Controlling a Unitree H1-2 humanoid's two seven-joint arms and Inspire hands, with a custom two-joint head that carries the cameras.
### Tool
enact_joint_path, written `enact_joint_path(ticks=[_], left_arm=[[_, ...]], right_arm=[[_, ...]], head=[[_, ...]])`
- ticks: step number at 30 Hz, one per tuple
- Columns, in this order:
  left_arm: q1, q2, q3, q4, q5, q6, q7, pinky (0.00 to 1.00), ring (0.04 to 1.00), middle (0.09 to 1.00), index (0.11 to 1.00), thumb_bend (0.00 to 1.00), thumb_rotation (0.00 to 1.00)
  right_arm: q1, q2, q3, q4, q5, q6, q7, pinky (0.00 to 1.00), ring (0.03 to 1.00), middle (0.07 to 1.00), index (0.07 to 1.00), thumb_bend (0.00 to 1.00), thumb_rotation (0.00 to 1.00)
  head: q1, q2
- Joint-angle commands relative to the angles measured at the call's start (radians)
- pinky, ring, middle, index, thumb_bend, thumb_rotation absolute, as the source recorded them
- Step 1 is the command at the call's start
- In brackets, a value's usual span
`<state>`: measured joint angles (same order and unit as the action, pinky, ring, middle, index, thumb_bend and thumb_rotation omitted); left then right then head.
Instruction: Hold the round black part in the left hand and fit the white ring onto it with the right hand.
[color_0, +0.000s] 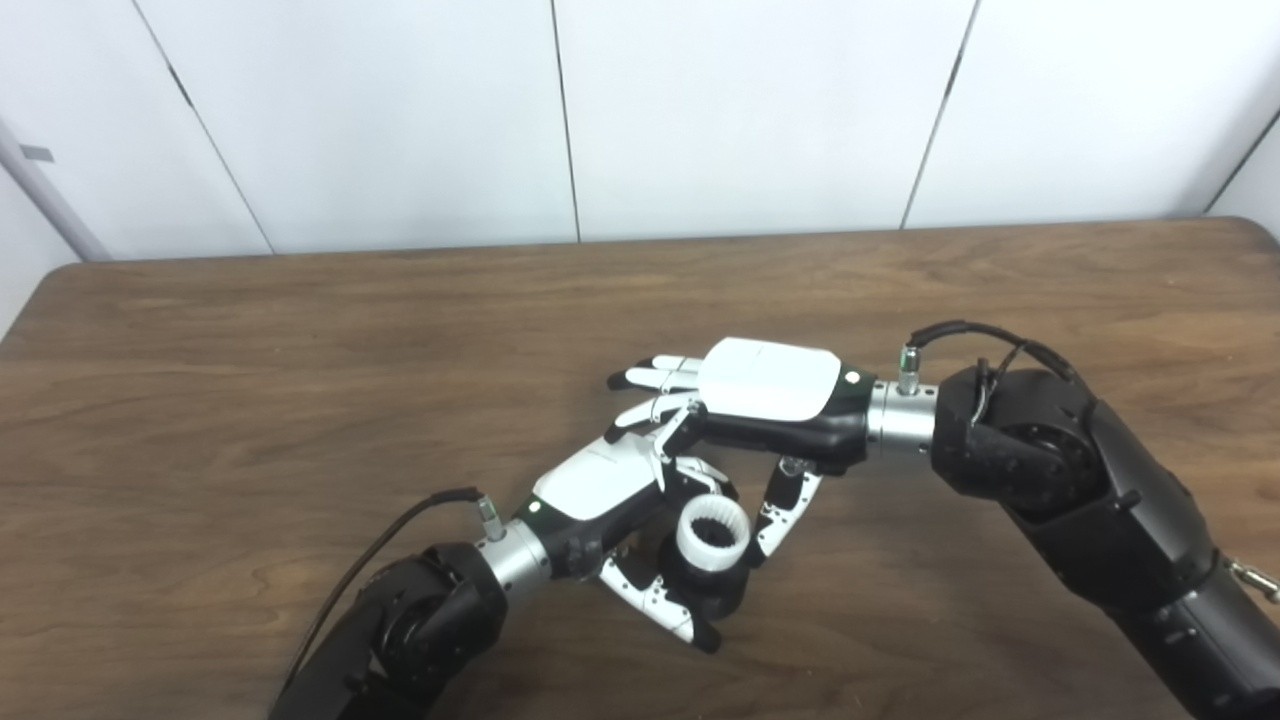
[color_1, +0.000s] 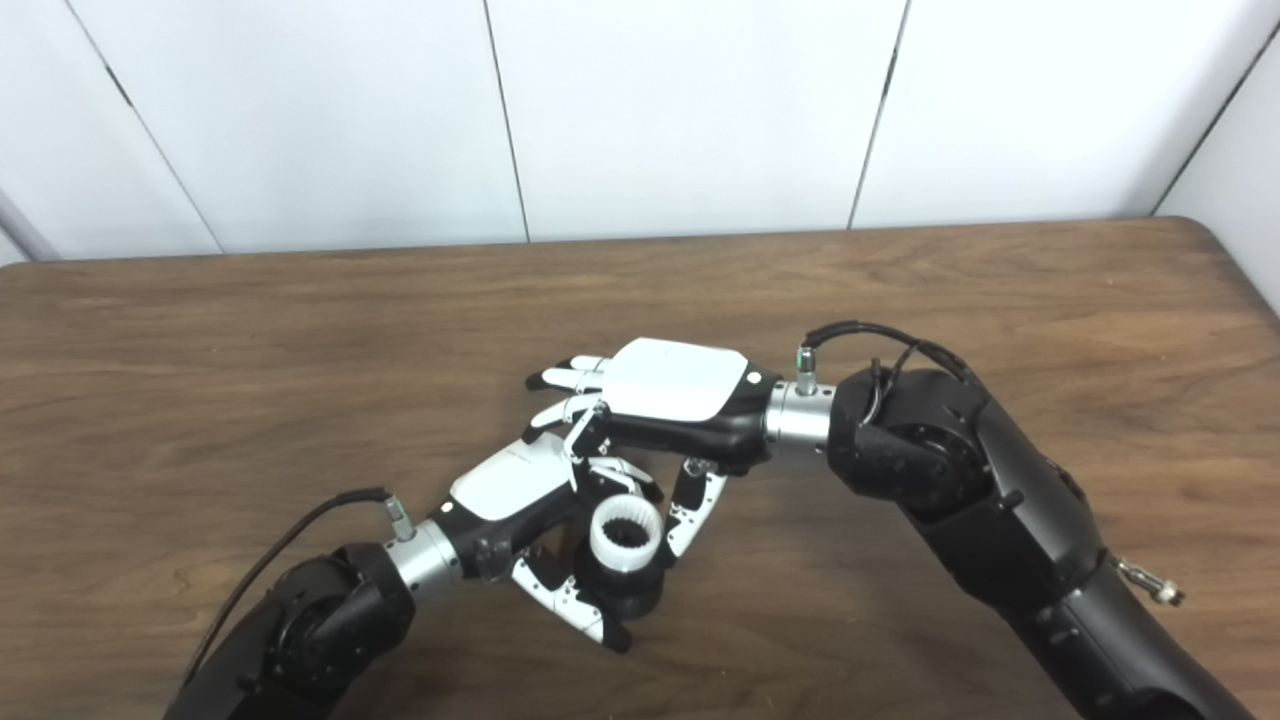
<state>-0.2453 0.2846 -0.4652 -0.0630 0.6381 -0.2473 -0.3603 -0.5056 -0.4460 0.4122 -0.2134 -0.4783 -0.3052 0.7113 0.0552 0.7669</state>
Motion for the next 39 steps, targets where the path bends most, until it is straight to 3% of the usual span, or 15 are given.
enact_joint_path(ticks=[1,22,39], left_arm=[[-0.02,-0.002,-0.007,-0.049,-0.017,-0.037,-0.001,1.0,1.0,0.779,0.48,0.52,0.07],[-0.023,-0.011,0.004,-0.077,-0.021,-0.004,-0.032,1.0,1.0,0.814,0.481,0.52,0.07],[-0.037,-0.014,-0.005,-0.054,-0.016,0.007,-0.052,1.0,1.0,0.899,0.483,0.52,0.06]], right_arm=[[-0.032,-0.011,-0.02,-0.005,-0.011,0.009,-0.019,1.0,1.0,0.87,0.48,0.52,0.14],[-0.003,0.013,-0.007,-0.042,-0.03,0.012,-0.026,1.0,1.0,0.864,0.481,0.53,0.14],[0.01,0.025,0.009,-0.079,-0.025,0.016,-0.015,1.0,1.0,0.868,0.479,0.52,0.14]], head=[[0.001,0.001],[0.01,0.013],[0.005,0.017]])
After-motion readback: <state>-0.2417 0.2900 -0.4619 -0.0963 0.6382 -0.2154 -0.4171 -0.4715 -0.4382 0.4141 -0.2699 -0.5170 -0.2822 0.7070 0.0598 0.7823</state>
